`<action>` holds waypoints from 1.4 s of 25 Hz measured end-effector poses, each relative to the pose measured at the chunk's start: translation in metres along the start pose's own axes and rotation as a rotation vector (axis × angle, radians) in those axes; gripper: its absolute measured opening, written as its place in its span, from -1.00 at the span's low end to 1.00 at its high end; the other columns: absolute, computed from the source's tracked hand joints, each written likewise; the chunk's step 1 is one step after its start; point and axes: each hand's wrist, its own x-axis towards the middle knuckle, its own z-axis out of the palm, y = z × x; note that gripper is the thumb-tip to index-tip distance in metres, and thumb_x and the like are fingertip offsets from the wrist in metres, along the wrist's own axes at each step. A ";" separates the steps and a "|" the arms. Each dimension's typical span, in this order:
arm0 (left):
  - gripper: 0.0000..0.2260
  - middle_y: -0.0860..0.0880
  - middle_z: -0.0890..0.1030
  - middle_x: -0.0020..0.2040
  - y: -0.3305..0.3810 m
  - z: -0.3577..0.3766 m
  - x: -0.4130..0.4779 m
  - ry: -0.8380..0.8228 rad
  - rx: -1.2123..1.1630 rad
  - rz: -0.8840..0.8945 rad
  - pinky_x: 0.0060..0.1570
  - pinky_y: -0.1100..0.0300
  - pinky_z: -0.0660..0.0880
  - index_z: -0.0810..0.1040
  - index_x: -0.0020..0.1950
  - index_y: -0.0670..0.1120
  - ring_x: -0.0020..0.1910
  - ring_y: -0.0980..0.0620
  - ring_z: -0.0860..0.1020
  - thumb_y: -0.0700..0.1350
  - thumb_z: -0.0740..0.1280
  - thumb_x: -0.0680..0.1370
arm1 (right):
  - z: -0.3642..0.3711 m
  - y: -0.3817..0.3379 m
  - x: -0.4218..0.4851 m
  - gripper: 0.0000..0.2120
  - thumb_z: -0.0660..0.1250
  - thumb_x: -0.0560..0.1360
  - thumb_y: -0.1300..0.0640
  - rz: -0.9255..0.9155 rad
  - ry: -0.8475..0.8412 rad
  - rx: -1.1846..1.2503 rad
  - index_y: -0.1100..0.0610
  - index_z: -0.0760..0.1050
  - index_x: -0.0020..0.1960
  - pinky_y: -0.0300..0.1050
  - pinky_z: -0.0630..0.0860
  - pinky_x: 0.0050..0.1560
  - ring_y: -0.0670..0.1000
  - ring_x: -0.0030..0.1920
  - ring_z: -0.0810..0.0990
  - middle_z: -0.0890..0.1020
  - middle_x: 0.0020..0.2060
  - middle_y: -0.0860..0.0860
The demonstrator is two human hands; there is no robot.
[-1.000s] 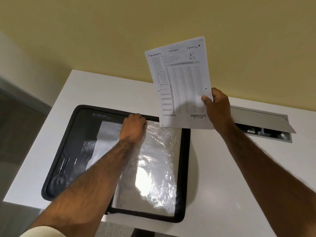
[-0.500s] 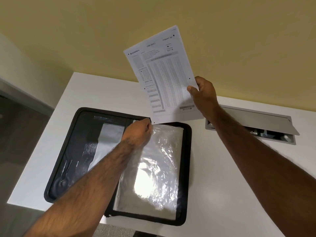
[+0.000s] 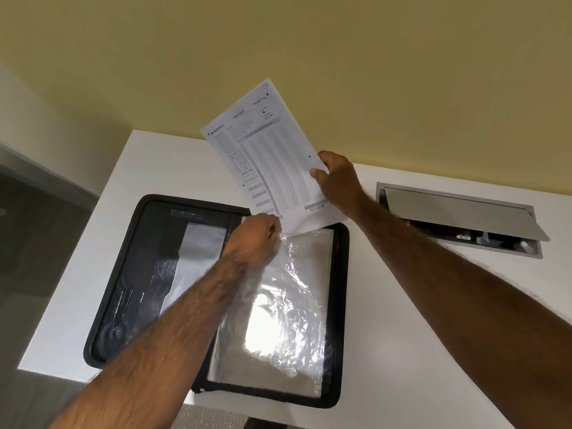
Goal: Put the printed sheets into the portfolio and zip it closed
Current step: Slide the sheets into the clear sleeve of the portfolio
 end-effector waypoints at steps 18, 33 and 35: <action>-0.87 -0.05 0.53 -0.06 0.078 0.042 -0.012 0.255 0.132 0.115 -0.20 0.07 0.61 0.66 0.01 -0.11 -0.11 -0.03 0.54 -0.12 0.33 0.60 | 0.034 0.011 0.005 -0.76 0.31 0.54 0.25 0.098 0.008 0.161 0.24 0.58 0.19 -0.16 0.59 -0.10 0.12 0.03 0.67 0.69 0.07 0.11; -0.91 -0.05 0.53 -0.15 0.096 0.047 -0.014 0.347 0.019 0.088 -0.33 0.15 0.58 0.66 0.04 -0.11 -0.28 0.02 0.52 -0.18 0.37 0.59 | 0.037 0.018 0.012 -0.80 0.30 0.55 0.28 0.281 0.078 0.036 0.29 0.56 0.14 -0.34 0.40 -0.40 0.09 -0.07 0.60 0.66 0.10 0.16; -0.92 -0.05 0.55 -0.15 0.096 0.046 -0.013 0.364 -0.015 0.078 -0.33 0.14 0.59 0.66 0.01 -0.12 -0.29 0.02 0.52 -0.17 0.38 0.58 | 0.035 0.014 0.014 -0.79 0.29 0.54 0.28 0.290 0.035 0.027 0.29 0.55 0.15 -0.25 0.48 -0.34 0.13 -0.05 0.63 0.66 0.10 0.17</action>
